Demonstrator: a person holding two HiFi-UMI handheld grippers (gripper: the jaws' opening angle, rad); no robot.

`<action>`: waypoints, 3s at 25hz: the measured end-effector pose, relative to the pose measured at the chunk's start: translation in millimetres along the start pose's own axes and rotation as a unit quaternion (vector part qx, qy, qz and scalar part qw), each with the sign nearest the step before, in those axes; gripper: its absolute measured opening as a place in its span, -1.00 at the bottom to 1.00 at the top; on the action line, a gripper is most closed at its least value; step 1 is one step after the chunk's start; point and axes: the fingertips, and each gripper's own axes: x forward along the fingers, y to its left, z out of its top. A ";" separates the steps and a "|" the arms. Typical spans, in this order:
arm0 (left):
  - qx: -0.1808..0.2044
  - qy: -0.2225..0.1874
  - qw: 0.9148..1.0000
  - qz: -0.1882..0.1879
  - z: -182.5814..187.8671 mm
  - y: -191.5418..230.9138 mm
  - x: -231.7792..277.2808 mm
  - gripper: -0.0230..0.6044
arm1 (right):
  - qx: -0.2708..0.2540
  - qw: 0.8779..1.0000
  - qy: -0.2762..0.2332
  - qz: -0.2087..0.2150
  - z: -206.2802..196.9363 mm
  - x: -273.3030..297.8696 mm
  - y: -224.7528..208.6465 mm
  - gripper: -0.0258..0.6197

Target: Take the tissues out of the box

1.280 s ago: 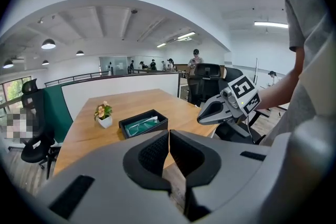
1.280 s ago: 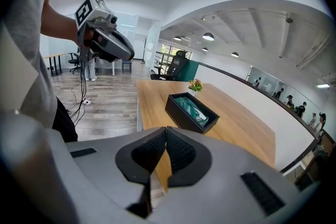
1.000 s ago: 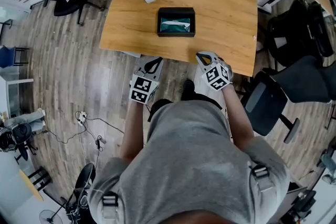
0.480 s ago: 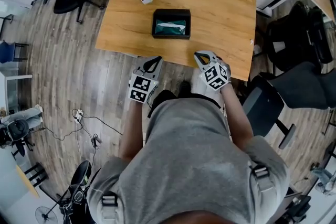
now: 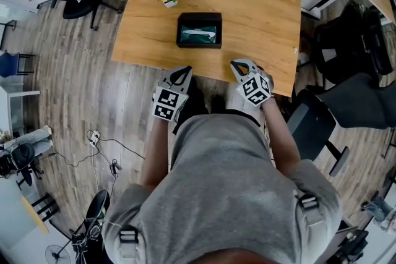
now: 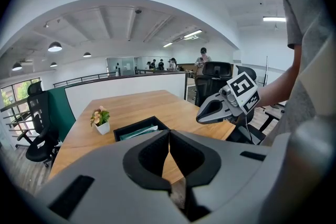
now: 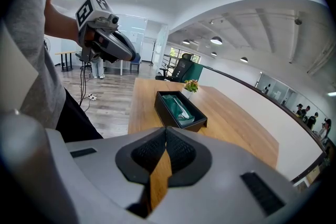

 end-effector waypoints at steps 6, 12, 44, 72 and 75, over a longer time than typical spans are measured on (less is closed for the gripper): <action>0.016 0.000 1.000 -0.008 6.8 8.7 12.8 -0.85 | -0.001 1.000 0.006 -0.002 -3.6 6.3 -7.8 -0.90; 0.026 0.006 0.999 -0.021 11.9 26.9 28.8 -0.85 | 0.007 1.000 0.009 -0.015 2.1 18.2 -26.9 -0.90; 0.103 0.063 0.978 -0.169 -2.6 74.4 117.6 -0.64 | 0.071 0.995 0.060 -0.046 2.7 85.6 -54.2 -0.90; 0.227 0.143 0.931 -0.249 -38.6 93.5 182.5 -0.28 | 0.142 0.979 0.109 -0.101 -22.5 93.1 -62.3 -0.90; 0.246 0.158 0.919 -0.263 -49.5 91.7 190.8 -0.24 | 0.152 0.975 0.116 -0.110 -27.2 90.2 -61.0 -0.90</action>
